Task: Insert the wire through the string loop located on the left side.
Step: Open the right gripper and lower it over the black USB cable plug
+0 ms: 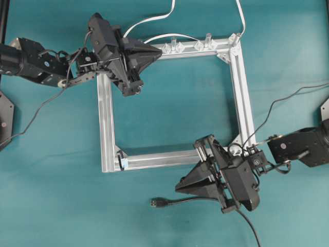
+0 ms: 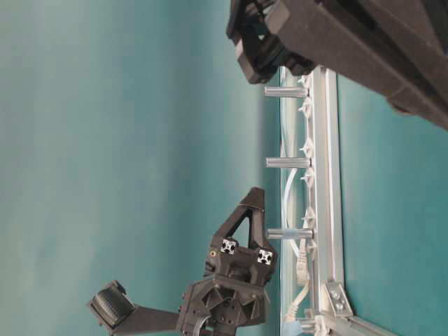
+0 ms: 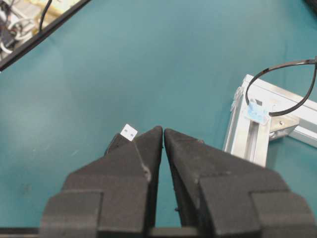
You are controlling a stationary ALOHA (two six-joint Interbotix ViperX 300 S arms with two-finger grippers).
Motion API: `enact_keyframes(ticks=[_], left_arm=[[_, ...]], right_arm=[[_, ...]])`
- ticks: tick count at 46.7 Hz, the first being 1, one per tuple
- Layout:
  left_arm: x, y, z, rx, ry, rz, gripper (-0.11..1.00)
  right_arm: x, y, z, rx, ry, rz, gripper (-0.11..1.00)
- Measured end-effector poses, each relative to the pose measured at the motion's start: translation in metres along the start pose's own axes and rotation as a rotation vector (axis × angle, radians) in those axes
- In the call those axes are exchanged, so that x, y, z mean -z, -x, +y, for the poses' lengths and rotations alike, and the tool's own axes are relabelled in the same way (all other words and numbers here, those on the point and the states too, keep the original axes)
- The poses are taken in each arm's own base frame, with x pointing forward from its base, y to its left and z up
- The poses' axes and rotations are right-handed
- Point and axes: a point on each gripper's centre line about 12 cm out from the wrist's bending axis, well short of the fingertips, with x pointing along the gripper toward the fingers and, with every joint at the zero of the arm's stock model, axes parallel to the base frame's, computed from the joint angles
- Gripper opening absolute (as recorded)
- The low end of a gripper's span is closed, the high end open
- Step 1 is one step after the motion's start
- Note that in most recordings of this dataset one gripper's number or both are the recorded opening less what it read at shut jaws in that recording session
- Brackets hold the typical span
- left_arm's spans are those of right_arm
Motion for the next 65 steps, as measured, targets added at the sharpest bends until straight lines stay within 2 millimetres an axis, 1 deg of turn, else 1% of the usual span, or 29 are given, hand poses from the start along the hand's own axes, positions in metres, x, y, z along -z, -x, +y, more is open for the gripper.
enact_keyframes(ticks=[1,2,5,7,15,26,32,40,46,57,59,60,62,65], left_arm=[[0.000,0.000,0.000,0.002,-0.002,0.005,0.15],[0.001,0.000,-0.002,0.010,-0.009,0.017,0.12],[0.002,-0.002,-0.004,0.026,-0.023,0.057,0.01],[0.003,-0.003,-0.006,0.032,-0.027,0.090,0.00],[0.001,-0.006,-0.008,0.037,-0.034,0.182,0.00],[-0.012,-0.003,-0.010,0.040,-0.034,0.171,0.00],[-0.018,0.002,-0.014,0.051,-0.037,0.183,0.00],[-0.021,0.013,-0.019,0.067,-0.044,0.226,0.00],[-0.026,0.020,-0.023,0.078,-0.047,0.227,0.00],[-0.028,0.024,-0.024,0.081,-0.048,0.224,0.01],[-0.028,0.024,-0.024,0.081,-0.048,0.226,0.01],[-0.029,0.024,-0.023,0.080,-0.047,0.222,0.04],[-0.028,0.024,-0.023,0.080,-0.048,0.224,0.12],[-0.028,0.024,-0.024,0.081,-0.050,0.226,0.29]], right_arm=[[0.000,0.000,-0.001,0.001,0.000,0.000,0.20],[0.000,0.000,-0.001,0.001,0.000,0.000,0.18],[0.000,0.000,-0.001,0.001,0.004,0.000,0.06],[0.000,0.000,-0.001,0.002,0.007,-0.001,0.01],[0.001,0.000,-0.001,0.001,0.009,0.002,0.00],[0.001,0.000,-0.001,0.001,0.001,0.002,0.00],[0.001,0.000,-0.001,0.011,-0.014,0.006,0.00],[0.006,0.000,-0.004,0.049,-0.060,0.047,0.00],[0.007,0.000,-0.004,0.054,-0.066,0.055,0.00],[0.007,0.000,-0.004,0.053,-0.066,0.058,0.00],[0.007,0.000,-0.004,0.054,-0.069,0.063,0.01],[0.008,0.000,-0.004,0.054,-0.069,0.066,0.01],[0.008,0.000,-0.004,0.056,-0.072,0.070,0.01],[0.009,0.001,-0.004,0.057,-0.073,0.076,0.10]])
